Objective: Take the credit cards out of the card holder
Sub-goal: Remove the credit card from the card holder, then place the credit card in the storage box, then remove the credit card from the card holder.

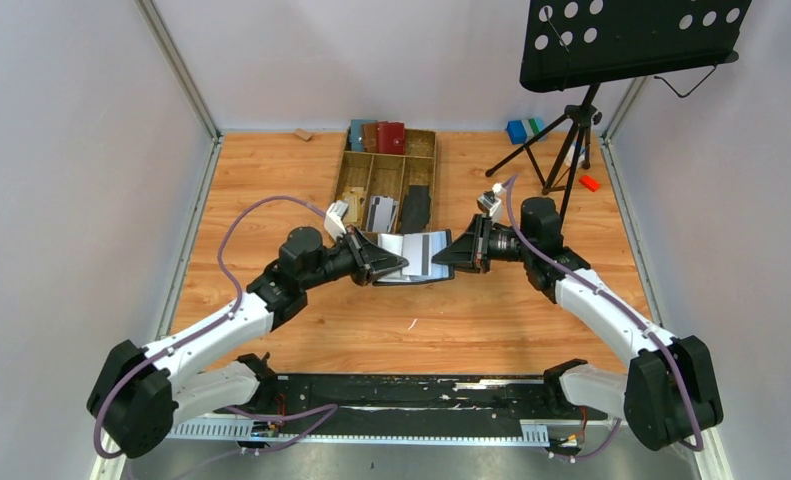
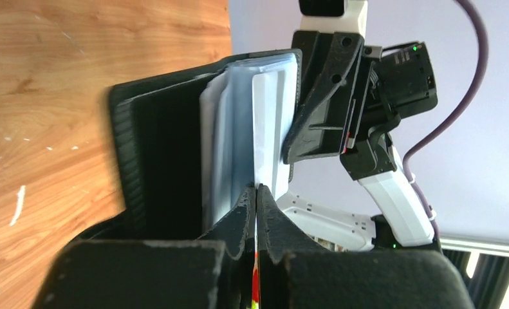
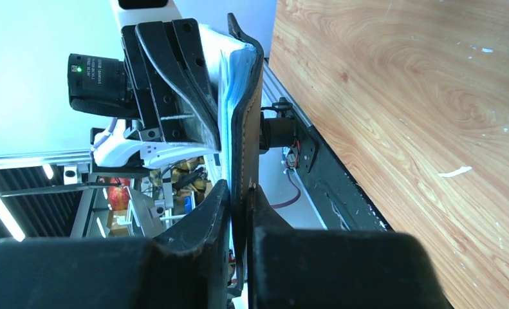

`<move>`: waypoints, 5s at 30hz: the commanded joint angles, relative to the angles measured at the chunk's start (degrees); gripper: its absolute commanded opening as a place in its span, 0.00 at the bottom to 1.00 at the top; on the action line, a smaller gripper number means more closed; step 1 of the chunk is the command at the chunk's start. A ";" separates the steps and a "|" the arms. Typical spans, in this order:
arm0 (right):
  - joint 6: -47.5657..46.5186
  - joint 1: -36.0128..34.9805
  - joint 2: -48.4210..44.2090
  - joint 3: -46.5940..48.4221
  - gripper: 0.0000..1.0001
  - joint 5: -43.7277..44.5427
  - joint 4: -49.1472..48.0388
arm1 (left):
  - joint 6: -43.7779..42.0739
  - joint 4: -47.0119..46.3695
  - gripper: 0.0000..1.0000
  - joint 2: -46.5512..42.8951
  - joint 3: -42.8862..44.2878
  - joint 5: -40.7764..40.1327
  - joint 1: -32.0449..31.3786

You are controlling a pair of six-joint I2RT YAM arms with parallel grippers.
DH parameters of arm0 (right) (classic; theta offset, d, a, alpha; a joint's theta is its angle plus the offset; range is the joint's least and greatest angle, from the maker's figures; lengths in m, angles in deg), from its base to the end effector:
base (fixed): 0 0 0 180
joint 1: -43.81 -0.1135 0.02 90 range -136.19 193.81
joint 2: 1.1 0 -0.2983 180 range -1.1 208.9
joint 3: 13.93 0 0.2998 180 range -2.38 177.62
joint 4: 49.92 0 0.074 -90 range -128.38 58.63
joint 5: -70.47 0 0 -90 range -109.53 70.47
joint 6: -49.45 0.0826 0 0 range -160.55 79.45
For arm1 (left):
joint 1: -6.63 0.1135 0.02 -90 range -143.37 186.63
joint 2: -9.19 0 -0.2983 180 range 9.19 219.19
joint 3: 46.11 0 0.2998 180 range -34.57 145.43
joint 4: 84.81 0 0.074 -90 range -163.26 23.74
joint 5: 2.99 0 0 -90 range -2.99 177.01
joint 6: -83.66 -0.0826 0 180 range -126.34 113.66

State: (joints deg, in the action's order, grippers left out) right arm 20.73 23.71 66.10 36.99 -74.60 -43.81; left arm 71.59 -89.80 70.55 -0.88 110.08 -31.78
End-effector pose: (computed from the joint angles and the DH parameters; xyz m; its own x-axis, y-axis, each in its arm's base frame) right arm 0.2625 0.1682 0.2582 -0.9688 0.1802 -0.1704 -0.1229 0.2480 0.9609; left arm 0.2245 -0.2193 0.2630 -0.8852 -0.4463 -0.1311 0.0345 0.2182 -0.9753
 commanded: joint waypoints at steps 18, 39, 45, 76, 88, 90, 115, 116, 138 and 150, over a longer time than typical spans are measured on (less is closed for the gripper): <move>-23.44 2.14 1.07 11.54 0.00 16.50 37.61 | -18.59 25.61 0.00 -3.22 9.40 -4.17 5.29; -37.10 2.96 -2.00 19.43 0.00 28.81 55.53 | -48.56 46.38 0.00 34.59 46.42 -7.62 15.30; -36.15 2.96 -1.74 20.92 0.00 25.57 54.22 | -53.56 51.00 0.00 43.48 56.06 -11.47 15.30; -37.30 2.98 -1.39 21.15 0.00 25.87 55.14 | -55.54 50.06 0.45 49.85 58.89 -17.24 15.25; -29.17 3.05 -0.70 16.77 0.00 9.82 38.14 | -43.85 41.94 0.86 24.17 38.29 1.30 12.66; -25.87 3.05 -1.21 14.93 0.00 7.44 33.74 | -40.95 39.25 0.93 19.79 33.64 3.04 9.99; -17.90 0.06 -3.29 11.18 0.00 -0.40 22.69 | -8.80 3.34 0.99 -2.57 -1.89 3.99 1.29; -17.63 0.01 -3.25 11.24 0.00 -0.72 22.39 | -7.97 1.49 0.96 -2.22 -2.33 3.96 1.06; -8.05 0.51 0.65 10.62 0.00 2.61 16.30 | 1.55 -1.10 1.00 -13.67 -12.80 -3.24 -2.90; -5.47 0.01 -0.93 6.94 0.00 0.64 11.92 | 7.73 -19.77 0.85 -4.46 -13.82 -11.08 -7.30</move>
State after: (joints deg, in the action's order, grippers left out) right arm 14.76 23.99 67.17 44.12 -72.41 -28.86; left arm 76.81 -98.23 64.69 -14.69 103.28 -38.51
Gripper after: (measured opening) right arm 0.085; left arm 0.879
